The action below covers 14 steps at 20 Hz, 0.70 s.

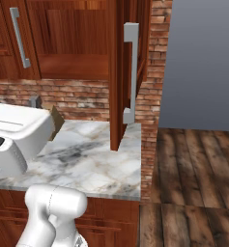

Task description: Open the cabinet. Pick the dish brush and place it next to the sink. Then close the cabinet.

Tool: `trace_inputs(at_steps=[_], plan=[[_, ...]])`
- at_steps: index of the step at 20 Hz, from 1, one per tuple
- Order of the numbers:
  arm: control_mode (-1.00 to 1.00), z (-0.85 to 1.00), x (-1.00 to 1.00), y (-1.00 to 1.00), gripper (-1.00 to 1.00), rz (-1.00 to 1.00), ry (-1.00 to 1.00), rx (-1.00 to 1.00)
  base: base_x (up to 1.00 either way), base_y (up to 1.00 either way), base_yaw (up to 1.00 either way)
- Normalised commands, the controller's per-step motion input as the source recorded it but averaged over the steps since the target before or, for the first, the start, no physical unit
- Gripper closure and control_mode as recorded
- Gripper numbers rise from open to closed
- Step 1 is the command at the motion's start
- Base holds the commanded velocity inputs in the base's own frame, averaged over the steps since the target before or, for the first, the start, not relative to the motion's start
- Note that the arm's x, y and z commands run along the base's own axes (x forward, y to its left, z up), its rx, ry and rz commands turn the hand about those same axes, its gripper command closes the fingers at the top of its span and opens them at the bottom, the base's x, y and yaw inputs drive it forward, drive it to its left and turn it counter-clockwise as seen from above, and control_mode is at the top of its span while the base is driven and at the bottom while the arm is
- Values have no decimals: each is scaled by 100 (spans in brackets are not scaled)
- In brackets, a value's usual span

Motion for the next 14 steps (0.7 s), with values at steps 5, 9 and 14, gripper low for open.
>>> trace_inputs(at_steps=[5,9,14], plan=[[-100,0,-42,-34,-100,0,0,0,0,0,0],[-100,-6,-2,-57,-100,0,0,0,0,0,0],[-100,-18,4,-90,-100,0,0,0,0,0,0]])
